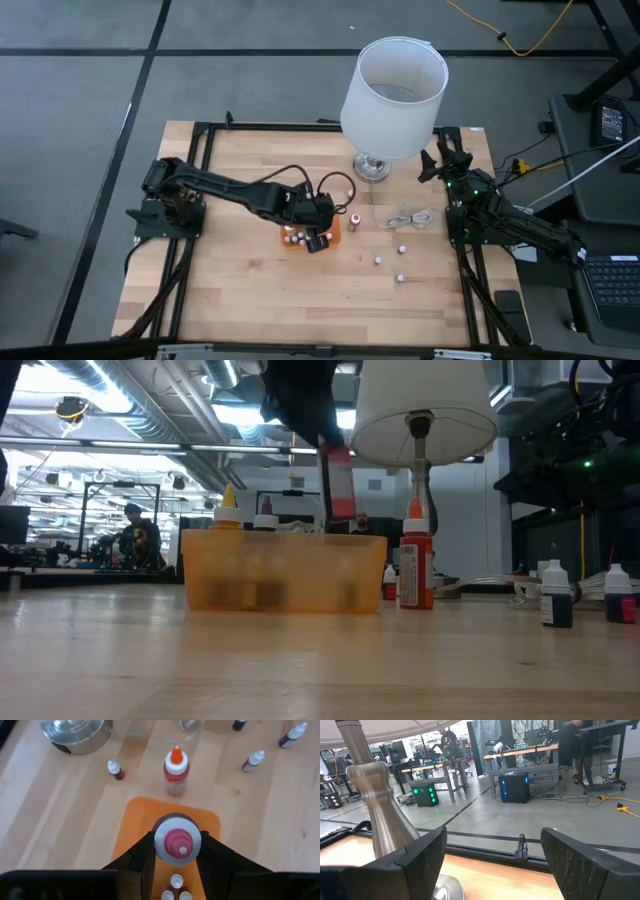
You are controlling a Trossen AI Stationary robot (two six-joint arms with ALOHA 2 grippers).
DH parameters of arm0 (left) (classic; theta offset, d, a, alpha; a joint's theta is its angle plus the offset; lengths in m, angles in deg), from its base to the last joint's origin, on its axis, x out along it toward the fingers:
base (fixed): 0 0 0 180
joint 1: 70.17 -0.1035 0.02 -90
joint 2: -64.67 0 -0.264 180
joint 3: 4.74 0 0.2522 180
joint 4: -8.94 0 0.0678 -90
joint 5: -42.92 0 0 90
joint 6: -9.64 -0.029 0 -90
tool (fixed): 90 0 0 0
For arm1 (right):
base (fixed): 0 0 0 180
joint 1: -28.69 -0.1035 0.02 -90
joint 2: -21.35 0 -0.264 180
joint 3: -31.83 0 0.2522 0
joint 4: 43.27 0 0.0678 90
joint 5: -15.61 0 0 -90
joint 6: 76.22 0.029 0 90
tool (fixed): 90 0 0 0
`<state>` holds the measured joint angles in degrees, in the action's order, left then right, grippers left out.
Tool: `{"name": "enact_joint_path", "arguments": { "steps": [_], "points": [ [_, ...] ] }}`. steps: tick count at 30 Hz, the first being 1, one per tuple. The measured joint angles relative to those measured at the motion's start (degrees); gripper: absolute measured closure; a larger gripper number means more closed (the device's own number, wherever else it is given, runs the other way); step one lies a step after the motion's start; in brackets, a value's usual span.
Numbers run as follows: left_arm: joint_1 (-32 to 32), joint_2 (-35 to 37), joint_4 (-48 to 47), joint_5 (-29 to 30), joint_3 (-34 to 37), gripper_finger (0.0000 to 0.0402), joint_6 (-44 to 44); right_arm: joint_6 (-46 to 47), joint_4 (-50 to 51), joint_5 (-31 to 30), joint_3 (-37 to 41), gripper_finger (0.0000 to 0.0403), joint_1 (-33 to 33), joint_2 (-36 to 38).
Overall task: Pick & Place food coloring
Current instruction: Put the big pink food coloring bottle into the orange transparent bin
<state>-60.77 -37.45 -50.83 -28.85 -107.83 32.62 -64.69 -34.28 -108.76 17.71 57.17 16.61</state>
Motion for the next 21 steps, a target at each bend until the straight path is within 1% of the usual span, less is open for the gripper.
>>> {"name": "enact_joint_path", "arguments": {
  "steps": [12, 21],
  "points": [
    [0.3, 0.0, 2.3, 1.8, 9.3, 0.0288, 2.7, 0.0, 0.0, 0.0, 0.0, 0.0079, 0.0, 0.0],
    [0.9, 0.0, 2.6, 2.2, 13.1, 0.0288, 4.3, 0.0, 0.0, 0.0, 0.0, 0.0079, 0.0, 0.0]
  ]
}}
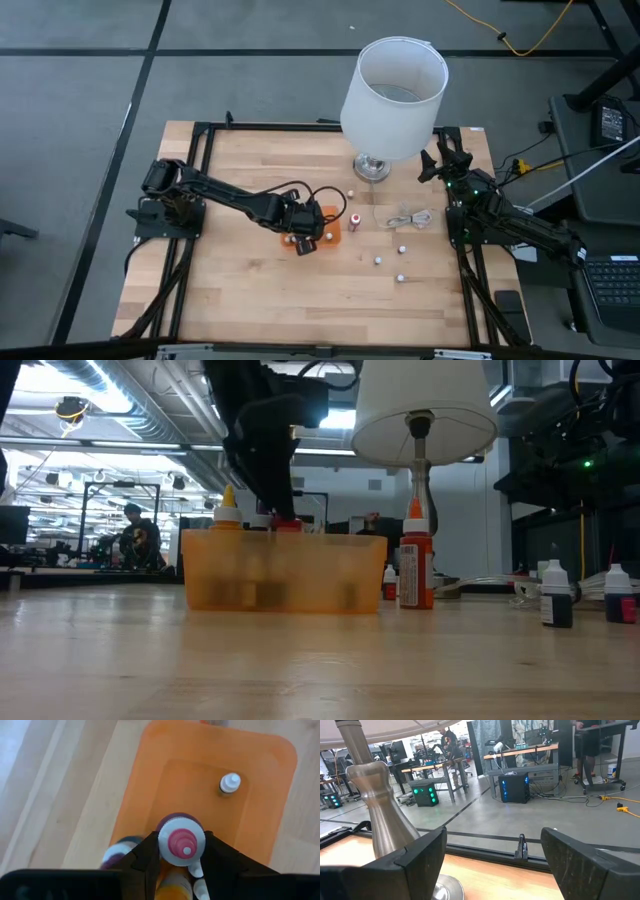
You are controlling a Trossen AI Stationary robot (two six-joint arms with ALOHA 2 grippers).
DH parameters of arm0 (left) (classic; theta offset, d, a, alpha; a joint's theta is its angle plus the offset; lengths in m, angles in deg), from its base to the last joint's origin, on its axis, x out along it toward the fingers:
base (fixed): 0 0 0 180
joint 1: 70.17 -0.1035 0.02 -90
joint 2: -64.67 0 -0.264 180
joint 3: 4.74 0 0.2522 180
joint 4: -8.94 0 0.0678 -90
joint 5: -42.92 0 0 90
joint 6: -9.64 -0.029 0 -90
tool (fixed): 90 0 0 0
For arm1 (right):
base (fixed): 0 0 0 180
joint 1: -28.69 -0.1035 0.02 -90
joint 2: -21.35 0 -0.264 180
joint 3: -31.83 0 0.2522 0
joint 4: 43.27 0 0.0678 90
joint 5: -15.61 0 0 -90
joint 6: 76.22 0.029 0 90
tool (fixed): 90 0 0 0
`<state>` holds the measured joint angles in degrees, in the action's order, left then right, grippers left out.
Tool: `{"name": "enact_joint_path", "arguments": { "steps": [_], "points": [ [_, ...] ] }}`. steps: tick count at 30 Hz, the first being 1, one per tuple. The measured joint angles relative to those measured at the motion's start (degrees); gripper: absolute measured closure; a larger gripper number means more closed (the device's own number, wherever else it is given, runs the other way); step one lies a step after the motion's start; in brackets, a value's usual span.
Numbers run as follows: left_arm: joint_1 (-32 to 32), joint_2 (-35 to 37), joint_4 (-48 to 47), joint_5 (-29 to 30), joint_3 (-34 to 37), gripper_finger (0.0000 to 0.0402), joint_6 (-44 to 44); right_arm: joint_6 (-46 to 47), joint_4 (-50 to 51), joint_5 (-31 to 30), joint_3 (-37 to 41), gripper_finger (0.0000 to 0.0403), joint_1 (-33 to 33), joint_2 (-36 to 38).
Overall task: Pick & Place food coloring
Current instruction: Put the big pink food coloring bottle into the orange transparent bin, then put the small orange food coloring bottle into the orange bin
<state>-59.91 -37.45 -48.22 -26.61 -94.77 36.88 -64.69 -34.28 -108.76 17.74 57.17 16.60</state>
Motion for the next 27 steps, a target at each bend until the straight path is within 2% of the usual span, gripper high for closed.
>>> {"name": "enact_joint_path", "arguments": {
  "steps": [12, 20, 27],
  "points": [
    [0.7, 0.1, 0.0, -1.1, 2.3, 0.0287, 1.6, 0.0, 0.0, 0.0, 0.0, 0.0079, 0.0, 0.0],
    [0.6, 0.1, -0.5, -2.6, 2.2, 0.0220, 1.6, 0.0, 0.0, 0.0, 0.0, 0.0079, 0.0, 0.0],
    [-0.1, 0.1, -3.1, -2.8, -1.3, 0.0202, 1.6, 0.0, 0.0, 0.0, 0.0, 0.0079, 0.0, 0.0]
  ]
}}
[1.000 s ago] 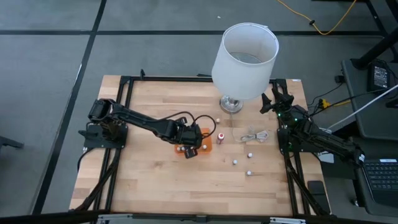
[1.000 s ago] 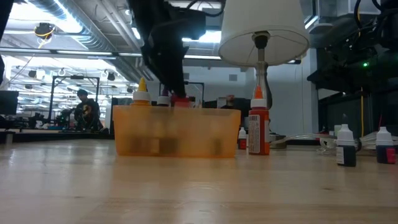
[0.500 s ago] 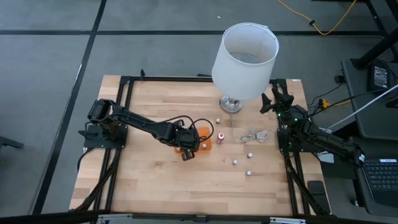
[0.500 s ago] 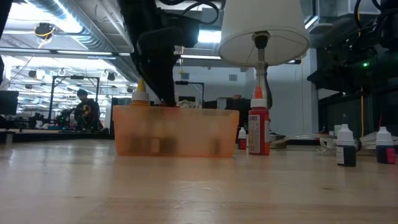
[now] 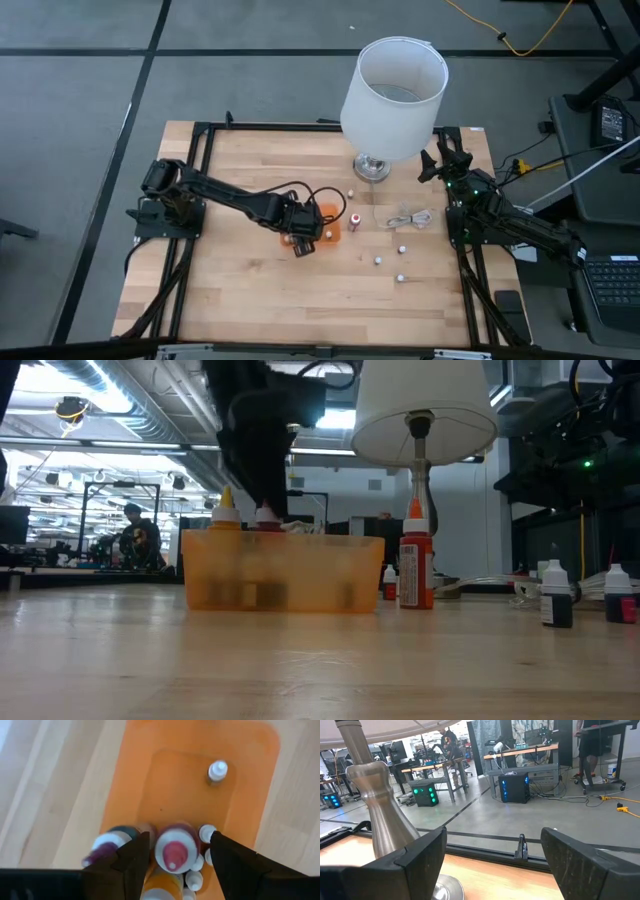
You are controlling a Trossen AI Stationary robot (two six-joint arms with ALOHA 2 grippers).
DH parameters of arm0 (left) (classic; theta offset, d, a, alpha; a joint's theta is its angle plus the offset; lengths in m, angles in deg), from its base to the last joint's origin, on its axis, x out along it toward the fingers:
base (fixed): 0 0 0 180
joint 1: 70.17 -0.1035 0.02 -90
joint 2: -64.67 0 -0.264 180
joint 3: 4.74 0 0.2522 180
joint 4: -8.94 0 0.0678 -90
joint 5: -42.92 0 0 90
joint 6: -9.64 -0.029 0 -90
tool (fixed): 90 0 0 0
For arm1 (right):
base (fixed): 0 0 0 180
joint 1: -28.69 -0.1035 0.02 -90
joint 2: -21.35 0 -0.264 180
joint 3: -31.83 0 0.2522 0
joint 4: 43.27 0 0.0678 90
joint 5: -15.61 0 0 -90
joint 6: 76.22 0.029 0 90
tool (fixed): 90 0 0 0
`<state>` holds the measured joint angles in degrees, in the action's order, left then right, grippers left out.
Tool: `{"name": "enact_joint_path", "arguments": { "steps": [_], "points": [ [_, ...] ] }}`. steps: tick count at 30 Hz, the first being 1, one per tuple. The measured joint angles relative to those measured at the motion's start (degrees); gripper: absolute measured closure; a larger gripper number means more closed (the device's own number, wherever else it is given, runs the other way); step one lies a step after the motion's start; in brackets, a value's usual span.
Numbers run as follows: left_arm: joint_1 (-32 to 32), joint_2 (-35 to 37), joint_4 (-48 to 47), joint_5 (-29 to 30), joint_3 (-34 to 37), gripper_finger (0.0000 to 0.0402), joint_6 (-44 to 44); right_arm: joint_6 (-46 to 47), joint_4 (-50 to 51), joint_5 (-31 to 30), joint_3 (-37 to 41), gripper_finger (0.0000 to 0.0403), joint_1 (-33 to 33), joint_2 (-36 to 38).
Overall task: Pick & Place food coloring
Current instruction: Put the small orange food coloring bottle into the orange bin
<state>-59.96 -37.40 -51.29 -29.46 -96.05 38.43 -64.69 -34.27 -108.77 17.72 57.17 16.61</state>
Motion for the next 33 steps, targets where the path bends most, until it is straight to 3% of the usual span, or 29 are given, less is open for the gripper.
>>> {"name": "enact_joint_path", "arguments": {
  "steps": [10, 19, 24, 29, 33],
  "points": [
    [-0.3, 0.4, -1.7, -0.7, -5.2, 0.0198, -1.7, 0.0, 0.0, 0.0, 0.0, 0.0079, 0.0, 0.0],
    [-0.8, 9.0, -0.8, 1.3, -5.2, 0.0124, -5.3, 0.0, 0.0, 0.0, 0.0, 0.0079, 0.0, 0.0],
    [-2.5, 16.8, 2.5, 9.6, -0.6, 0.0083, -5.6, 0.0, 0.0, 0.0, 0.0, 0.0079, 0.0, 0.0],
    [-3.8, 25.1, 5.0, 18.1, 6.2, 0.0079, -3.0, 0.0, 0.0, 0.0, 0.0, 0.0079, 0.0, 0.0],
    [-4.4, 31.7, 9.4, 20.3, 13.7, 0.0078, -1.7, 0.0, 0.0, 0.0, 0.0, 0.0079, 0.0, 0.0]
  ]
}}
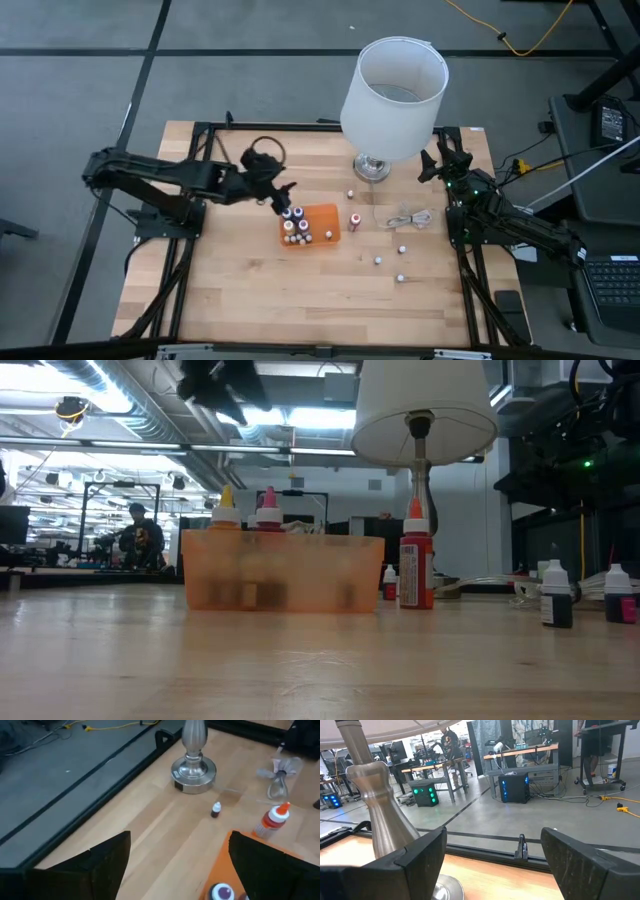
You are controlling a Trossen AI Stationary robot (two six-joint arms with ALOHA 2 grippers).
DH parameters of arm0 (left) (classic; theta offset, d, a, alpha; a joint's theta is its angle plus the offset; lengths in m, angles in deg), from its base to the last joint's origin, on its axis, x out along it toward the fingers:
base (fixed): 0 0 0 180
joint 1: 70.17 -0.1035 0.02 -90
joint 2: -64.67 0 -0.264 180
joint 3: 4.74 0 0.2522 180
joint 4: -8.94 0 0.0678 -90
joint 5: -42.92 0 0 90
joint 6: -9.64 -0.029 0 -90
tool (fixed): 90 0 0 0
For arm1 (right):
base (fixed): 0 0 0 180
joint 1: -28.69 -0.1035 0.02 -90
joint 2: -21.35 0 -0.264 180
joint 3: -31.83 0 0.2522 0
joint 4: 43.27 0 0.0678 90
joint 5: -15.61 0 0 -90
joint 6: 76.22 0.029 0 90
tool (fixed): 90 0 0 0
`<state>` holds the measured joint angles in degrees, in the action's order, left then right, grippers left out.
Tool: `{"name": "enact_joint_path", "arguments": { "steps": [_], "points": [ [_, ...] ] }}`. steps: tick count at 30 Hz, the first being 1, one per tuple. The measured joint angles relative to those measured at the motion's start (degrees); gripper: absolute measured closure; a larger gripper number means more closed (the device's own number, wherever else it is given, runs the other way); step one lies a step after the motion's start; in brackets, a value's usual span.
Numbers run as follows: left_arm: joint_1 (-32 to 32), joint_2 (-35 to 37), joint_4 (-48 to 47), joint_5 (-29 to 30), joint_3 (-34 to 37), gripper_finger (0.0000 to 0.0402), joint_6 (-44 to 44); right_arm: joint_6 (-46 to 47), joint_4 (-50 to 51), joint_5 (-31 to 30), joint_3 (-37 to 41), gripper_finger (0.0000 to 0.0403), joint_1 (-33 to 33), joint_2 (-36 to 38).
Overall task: Pick & Place food coloring
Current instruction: Put the small orange food coloring bottle into the orange bin
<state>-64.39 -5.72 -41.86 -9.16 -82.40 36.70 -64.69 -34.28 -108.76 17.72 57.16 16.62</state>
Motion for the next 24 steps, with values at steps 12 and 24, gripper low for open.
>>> {"name": "enact_joint_path", "arguments": {
  "steps": [12, 24],
  "points": [
    [-3.9, 20.8, 11.5, -1.6, 26.0, 0.0079, -3.0, 0.0, 0.0, 0.0, 0.0, 0.0079, 0.0, 0.0],
    [-18.0, 41.9, 17.3, -1.7, 43.9, 0.0078, -10.0, 0.0, 0.0, 0.0, 0.0, 0.0079, 0.0, 0.0]
  ]
}}
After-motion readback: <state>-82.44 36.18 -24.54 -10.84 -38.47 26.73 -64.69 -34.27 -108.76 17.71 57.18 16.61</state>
